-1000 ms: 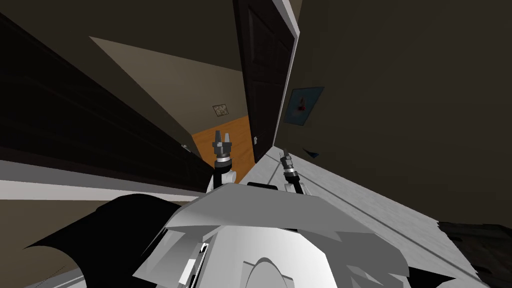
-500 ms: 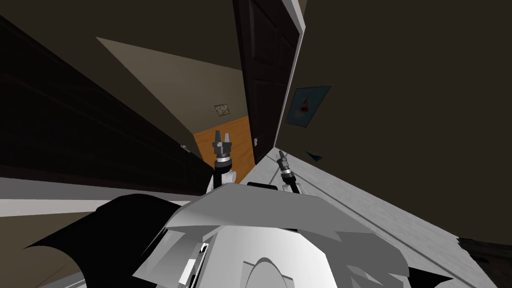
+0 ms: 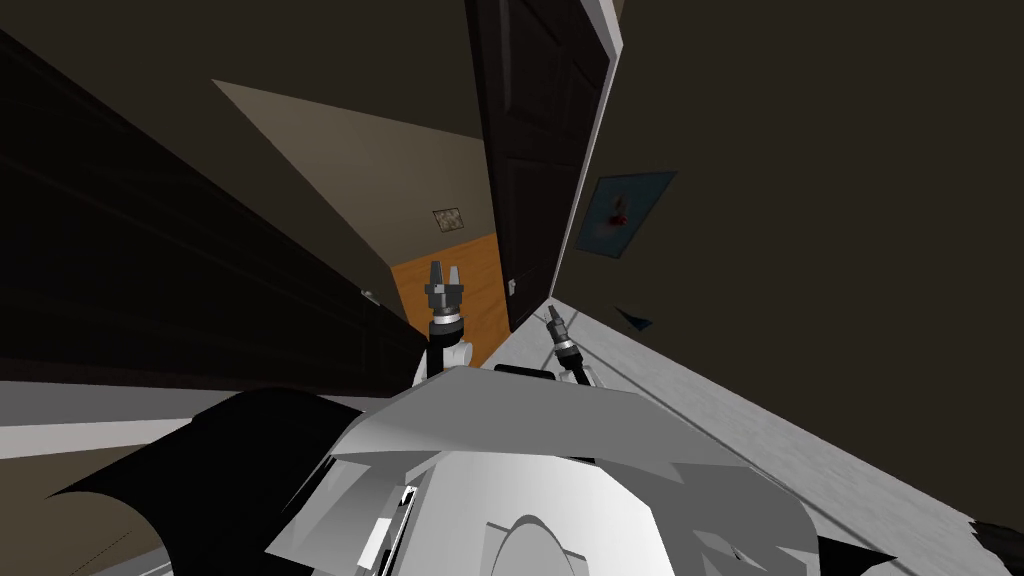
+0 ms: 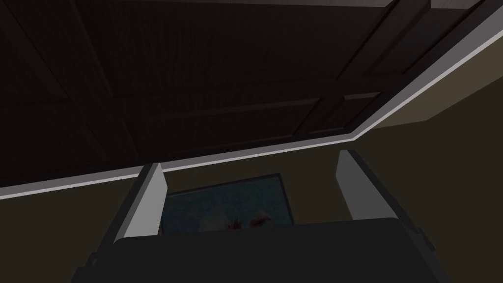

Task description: Push the door open

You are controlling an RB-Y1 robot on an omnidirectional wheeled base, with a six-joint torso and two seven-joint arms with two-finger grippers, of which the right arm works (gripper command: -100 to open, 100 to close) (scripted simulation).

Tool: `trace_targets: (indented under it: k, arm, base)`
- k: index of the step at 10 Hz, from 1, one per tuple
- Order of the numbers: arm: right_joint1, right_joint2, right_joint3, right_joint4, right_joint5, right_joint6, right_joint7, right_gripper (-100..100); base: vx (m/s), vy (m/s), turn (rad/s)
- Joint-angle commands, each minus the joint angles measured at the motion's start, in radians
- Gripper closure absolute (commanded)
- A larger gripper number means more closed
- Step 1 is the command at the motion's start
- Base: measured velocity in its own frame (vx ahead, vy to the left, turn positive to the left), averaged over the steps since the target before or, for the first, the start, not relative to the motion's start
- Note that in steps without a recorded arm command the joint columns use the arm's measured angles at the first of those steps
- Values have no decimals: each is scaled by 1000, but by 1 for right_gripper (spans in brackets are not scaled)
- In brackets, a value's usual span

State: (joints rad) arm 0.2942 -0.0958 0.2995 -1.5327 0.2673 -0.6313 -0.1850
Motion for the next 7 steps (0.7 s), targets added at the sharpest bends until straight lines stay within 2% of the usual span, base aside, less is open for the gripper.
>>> trace_targets:
  k: [1,7]
  arm:
    - [-5,-7,19,29,9,-9,-13,-100]
    - [-43,-8,68,145,36,-39,-38,-100]
  base:
    - [132,-62,75]
    - [97,-33,57]
